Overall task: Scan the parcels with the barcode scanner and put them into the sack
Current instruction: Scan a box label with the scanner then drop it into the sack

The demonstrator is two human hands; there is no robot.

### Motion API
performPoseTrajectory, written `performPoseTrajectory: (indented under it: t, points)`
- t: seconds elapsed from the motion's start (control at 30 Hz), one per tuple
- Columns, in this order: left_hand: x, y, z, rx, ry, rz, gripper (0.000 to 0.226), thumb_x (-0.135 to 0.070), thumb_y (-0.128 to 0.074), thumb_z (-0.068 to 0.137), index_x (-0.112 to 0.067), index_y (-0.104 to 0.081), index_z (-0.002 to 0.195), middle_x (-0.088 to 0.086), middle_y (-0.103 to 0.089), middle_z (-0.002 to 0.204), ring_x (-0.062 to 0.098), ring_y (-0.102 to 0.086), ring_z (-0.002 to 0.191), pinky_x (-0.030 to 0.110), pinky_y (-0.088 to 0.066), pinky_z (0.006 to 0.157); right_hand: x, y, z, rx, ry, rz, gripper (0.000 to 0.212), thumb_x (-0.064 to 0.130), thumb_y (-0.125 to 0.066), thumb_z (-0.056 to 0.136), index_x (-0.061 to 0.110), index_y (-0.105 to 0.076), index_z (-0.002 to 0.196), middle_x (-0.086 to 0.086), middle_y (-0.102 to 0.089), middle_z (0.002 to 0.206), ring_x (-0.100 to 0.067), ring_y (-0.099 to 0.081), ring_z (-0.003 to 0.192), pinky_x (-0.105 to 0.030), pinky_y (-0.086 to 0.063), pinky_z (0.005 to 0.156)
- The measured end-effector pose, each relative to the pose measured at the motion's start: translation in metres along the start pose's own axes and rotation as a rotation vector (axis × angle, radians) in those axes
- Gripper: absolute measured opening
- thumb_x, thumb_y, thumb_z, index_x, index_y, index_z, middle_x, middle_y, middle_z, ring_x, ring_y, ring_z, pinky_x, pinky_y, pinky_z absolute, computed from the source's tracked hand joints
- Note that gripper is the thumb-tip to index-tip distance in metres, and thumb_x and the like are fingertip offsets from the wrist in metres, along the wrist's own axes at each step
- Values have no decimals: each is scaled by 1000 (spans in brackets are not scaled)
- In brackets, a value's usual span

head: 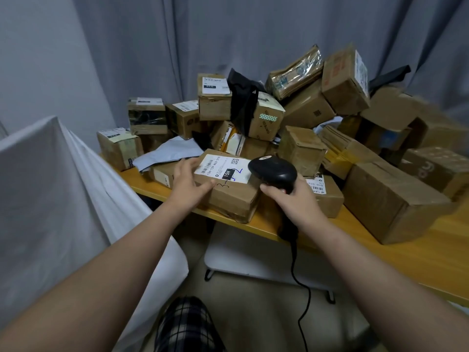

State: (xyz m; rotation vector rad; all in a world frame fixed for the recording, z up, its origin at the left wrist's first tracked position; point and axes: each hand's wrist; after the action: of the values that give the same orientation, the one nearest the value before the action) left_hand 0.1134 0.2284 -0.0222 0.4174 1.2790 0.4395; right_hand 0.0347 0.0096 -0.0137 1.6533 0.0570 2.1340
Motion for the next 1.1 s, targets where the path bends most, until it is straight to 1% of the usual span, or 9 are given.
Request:
performPoseTrajectory:
  t: [0.13, 0.27, 0.37, 0.47, 0.6, 0.73, 0.83, 0.9, 1.1]
  points:
    - [3, -2, -10, -41, 245, -177, 93, -36, -75, 81, -25, -13, 151, 6, -16, 156, 28, -24, 141, 47, -28, 115, 14, -12, 11, 109, 17, -54, 38, 33, -77, 80, 37, -54, 110, 1, -55, 133, -18, -46, 126, -38, -36, 110]
    - [10, -4, -16, 1, 399, -456, 112, -42, -80, 69, -28, -5, 152, 1, -35, 149, 28, -38, 134, 46, -33, 112, 24, -22, 19, 168, -41, -30, 38, 38, -77, 79, 35, -56, 111, 1, -52, 135, -19, -47, 127, -41, -37, 110]
    - [15, -8, -26, 12, 434, -675, 92, -38, -76, 68, -28, -28, 146, 1, -57, 132, 24, -54, 119, 46, -43, 105, 26, -25, 17, 188, -79, 18, 38, 36, -77, 79, 32, -52, 107, 0, -47, 134, -16, -48, 122, -35, -40, 106]
    - [14, -14, -31, 31, 454, -818, 79, -27, -69, 85, -40, -21, 146, 4, -60, 120, 24, -58, 110, 45, -48, 95, 13, -27, 8, 146, -96, 51, 60, 31, -81, 75, 14, -52, 124, -2, -53, 127, -14, -54, 114, -27, -43, 94]
    - [6, -16, -37, 96, 287, -719, 99, -20, -76, 81, -42, -7, 148, 0, -50, 129, 22, -54, 114, 49, -46, 99, -13, -31, -11, 103, -98, 28, 67, 35, -85, 67, 9, -56, 121, -5, -63, 113, -6, -61, 98, -19, -51, 85]
    - [-4, -8, -29, 60, 98, -482, 111, -23, -84, 69, -39, -8, 148, 1, -36, 145, 18, -42, 127, 47, -42, 103, -6, -21, -25, -83, 3, 85, 48, 19, -82, 74, 8, -60, 115, -1, -63, 107, 11, -58, 89, 1, -40, 67]
    - [-14, -3, -19, 69, -42, -241, 110, -47, -81, 54, -48, -16, 142, 3, -32, 147, 22, -37, 134, 54, -40, 106, 9, -8, -32, -95, 95, 96, 23, 14, -79, 78, 25, -64, 92, 13, -65, 84, 22, -57, 74, 1, -39, 63]
    - [-15, -4, -13, 74, -91, -157, 107, -45, -82, 61, -46, -16, 145, 3, -34, 146, 21, -37, 133, 54, -40, 106, 14, -4, -34, -110, 128, 61, 20, 16, -79, 79, 29, -64, 82, 16, -64, 74, 21, -57, 69, 0, -39, 61]
    - [-18, -13, -8, 55, -124, -139, 102, -33, -82, 72, -42, -15, 149, 5, -34, 147, 22, -39, 133, 52, -39, 107, 5, -5, -40, -224, 74, 48, 13, 27, -79, 77, 19, -69, 76, 14, -60, 56, 9, -55, 58, -8, -39, 54]
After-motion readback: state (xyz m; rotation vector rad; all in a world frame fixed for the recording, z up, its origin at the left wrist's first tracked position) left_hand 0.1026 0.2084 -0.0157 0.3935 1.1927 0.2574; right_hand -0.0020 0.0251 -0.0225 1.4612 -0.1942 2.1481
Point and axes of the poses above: each hand's wrist, its own z-axis towards the middle knuckle, its own y-axis out of the back of the hand, x = y × z
